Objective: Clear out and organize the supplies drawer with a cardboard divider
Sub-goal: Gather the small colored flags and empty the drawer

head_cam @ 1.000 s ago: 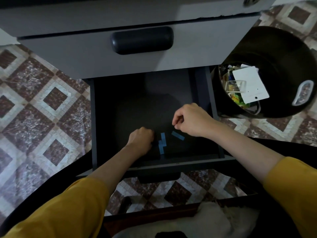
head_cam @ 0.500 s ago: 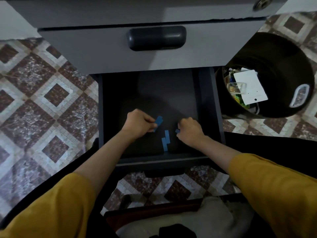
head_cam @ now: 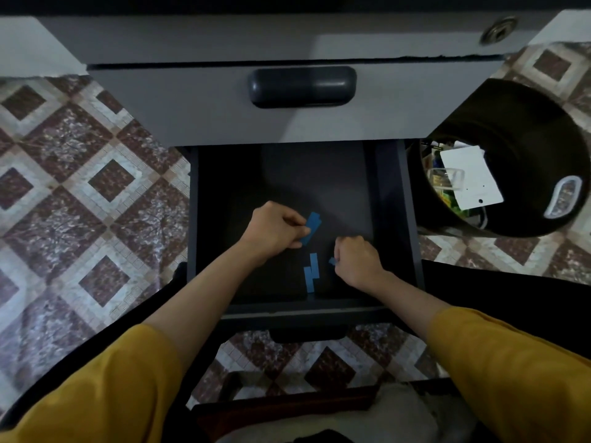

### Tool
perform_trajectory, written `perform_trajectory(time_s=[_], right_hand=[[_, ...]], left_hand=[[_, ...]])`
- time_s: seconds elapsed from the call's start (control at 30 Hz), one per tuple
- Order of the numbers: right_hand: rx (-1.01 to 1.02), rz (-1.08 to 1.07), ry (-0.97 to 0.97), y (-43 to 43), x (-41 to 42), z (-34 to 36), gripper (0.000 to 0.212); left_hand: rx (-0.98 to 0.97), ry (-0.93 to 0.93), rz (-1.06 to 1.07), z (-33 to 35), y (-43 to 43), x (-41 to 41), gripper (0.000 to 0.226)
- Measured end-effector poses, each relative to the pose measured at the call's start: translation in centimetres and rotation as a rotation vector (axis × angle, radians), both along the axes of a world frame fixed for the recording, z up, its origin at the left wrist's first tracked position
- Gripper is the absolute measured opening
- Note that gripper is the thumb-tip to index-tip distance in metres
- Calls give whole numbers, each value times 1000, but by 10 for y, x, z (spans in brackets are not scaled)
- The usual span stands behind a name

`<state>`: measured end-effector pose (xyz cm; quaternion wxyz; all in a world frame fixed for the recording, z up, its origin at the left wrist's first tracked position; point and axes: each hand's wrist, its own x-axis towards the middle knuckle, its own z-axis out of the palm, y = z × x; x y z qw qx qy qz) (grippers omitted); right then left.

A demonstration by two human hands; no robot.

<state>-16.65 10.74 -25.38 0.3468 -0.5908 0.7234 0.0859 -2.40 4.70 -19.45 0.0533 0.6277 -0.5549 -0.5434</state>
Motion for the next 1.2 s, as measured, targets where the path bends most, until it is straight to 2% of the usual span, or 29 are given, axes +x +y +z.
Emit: perform_trajectory(time_s=[0.1,0.23,0.37,0.53,0.67,0.83,0.97,1.03,1.13,1.2], right_hand=[[-4,-283,-325,-11,-1,10,13],[-52,-679,-736,-35,-1,57,17],[59,-946,-984,-37,0,80,6],[80,-1051,-1049,-35,-2,83,8],[106,-1045,-1044,-34,-2,86,9],[70,-1027,-1111,-35,-6,90,10],[59,-1018,-1166,-35,-8,90,19],[50,-1022,-1174,-35,-9,89,15],[-18,-1045,-1045,-35,-9,86,13],[-45,-1036,-956,-38,-10,85,13]], left_hand=[[44,47,22,3,-3,1,12],[88,147,121,11,-8,5,9],[94,234,212,16,-7,3,6],[71,264,235,16,-4,-2,9],[50,284,230,16,-2,-2,10],[-78,281,219,15,-2,-3,14],[-107,270,191,13,-3,-7,16],[-115,258,186,11,-3,-9,15],[-95,300,172,9,-1,-10,13],[-146,275,61,9,1,-12,12]])
